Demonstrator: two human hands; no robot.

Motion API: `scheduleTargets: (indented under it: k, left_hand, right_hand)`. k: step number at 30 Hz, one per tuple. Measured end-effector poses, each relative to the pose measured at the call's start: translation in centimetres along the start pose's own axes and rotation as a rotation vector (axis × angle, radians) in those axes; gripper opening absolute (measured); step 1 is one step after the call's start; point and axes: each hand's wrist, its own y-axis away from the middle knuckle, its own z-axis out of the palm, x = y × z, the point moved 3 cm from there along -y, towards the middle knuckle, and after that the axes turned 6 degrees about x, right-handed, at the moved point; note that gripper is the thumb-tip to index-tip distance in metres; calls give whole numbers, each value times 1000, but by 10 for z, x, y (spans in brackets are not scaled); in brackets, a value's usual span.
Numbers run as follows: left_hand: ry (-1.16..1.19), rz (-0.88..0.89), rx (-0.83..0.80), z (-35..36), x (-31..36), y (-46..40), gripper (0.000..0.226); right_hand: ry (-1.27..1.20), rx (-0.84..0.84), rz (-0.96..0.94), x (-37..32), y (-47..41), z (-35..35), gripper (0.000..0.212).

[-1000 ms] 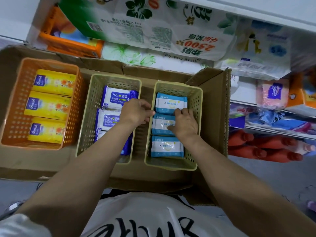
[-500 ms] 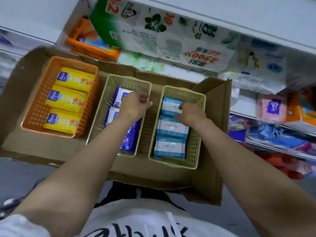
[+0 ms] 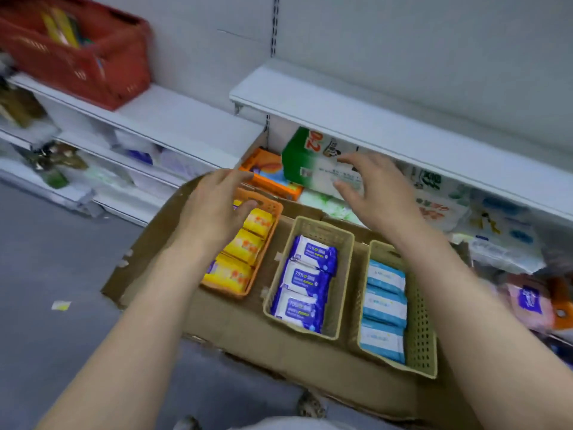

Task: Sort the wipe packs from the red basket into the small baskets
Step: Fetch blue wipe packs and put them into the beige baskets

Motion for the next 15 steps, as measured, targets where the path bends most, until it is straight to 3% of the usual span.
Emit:
scheduleTargets:
  k: [9,15]
  left_hand:
    - [-85,-101,72,-145,-183,58,41]
    - [-49,-207,102,-189,-282,59,41]
  right_hand:
    - [-173,-32,-106,-224,3,96,45]
    - [-165,-162,-157,-315,-31,162,46]
